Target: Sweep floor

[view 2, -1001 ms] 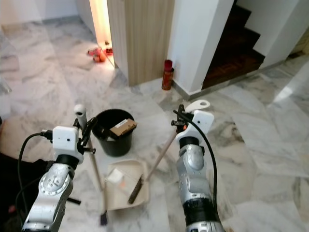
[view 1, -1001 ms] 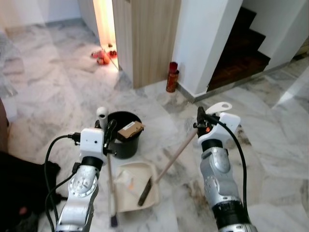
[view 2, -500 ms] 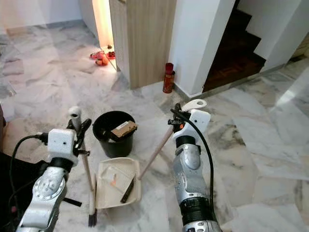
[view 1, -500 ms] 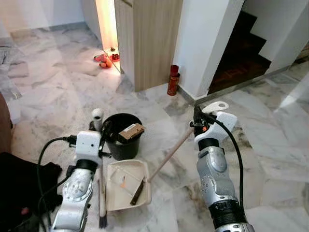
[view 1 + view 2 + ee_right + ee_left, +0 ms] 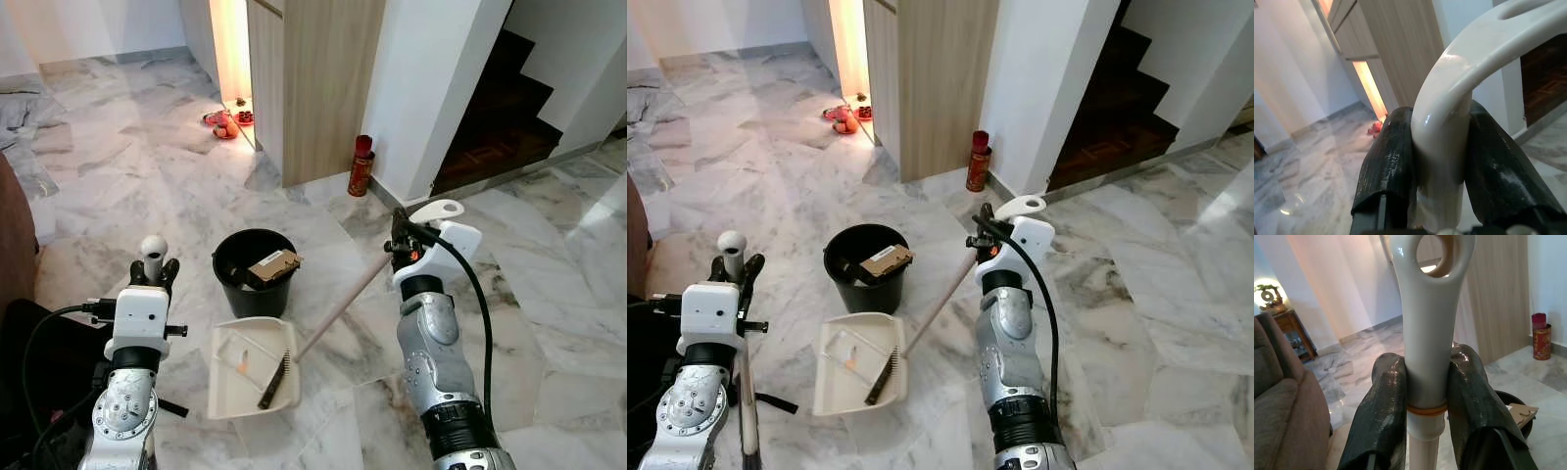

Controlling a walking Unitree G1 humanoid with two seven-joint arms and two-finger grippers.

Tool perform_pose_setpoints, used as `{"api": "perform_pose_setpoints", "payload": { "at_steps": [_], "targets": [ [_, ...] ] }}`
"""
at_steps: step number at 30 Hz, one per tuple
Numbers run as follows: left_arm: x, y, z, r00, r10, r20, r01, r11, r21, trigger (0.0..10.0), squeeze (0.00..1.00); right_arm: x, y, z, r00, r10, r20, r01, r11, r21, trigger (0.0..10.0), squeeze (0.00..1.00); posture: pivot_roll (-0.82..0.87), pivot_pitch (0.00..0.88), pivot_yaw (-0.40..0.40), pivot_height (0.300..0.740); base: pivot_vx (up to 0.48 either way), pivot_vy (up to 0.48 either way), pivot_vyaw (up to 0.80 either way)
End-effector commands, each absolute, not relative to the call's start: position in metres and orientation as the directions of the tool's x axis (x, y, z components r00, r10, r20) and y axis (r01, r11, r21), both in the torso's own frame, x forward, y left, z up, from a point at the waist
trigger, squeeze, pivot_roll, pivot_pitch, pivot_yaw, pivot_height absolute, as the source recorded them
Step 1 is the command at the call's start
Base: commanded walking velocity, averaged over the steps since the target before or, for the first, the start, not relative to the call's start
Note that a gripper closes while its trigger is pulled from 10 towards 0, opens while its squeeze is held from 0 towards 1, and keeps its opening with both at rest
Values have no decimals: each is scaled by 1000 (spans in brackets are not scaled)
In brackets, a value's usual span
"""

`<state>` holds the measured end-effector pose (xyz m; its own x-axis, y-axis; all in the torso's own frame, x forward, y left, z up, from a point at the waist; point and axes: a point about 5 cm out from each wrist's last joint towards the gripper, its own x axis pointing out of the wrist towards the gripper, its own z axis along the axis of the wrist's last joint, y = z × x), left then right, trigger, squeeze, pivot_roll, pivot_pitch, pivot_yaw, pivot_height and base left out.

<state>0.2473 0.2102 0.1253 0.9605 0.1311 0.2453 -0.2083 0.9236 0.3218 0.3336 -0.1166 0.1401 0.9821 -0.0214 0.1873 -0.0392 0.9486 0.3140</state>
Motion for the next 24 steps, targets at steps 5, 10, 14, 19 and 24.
{"api": "perform_pose_setpoints", "payload": {
  "at_steps": [5,10,14,19,24],
  "targets": [
    [249,212,126,954,138,268,-228,911,343,10000,0,333,-124,188,930,-74,360,-58,938,343,10000,0,104,15,-52,740,0,0,0],
    [248,211,121,959,138,249,-220,915,339,10000,0,333,-121,212,902,-74,426,-92,930,356,10000,0,102,15,-51,740,0,0,0],
    [248,209,118,959,140,245,-219,917,334,10000,0,333,-119,224,886,-83,455,-104,923,370,10000,0,102,17,-52,740,0,0,0],
    [247,204,113,968,106,228,-177,930,322,10000,0,333,-121,232,876,-104,472,-99,917,386,10000,0,105,21,-57,740,0,0,0],
    [246,199,111,969,89,230,-158,941,300,10000,0,336,-120,239,867,-111,487,-104,914,392,10000,0,104,28,-56,740,0,0,0]
  ]
}}
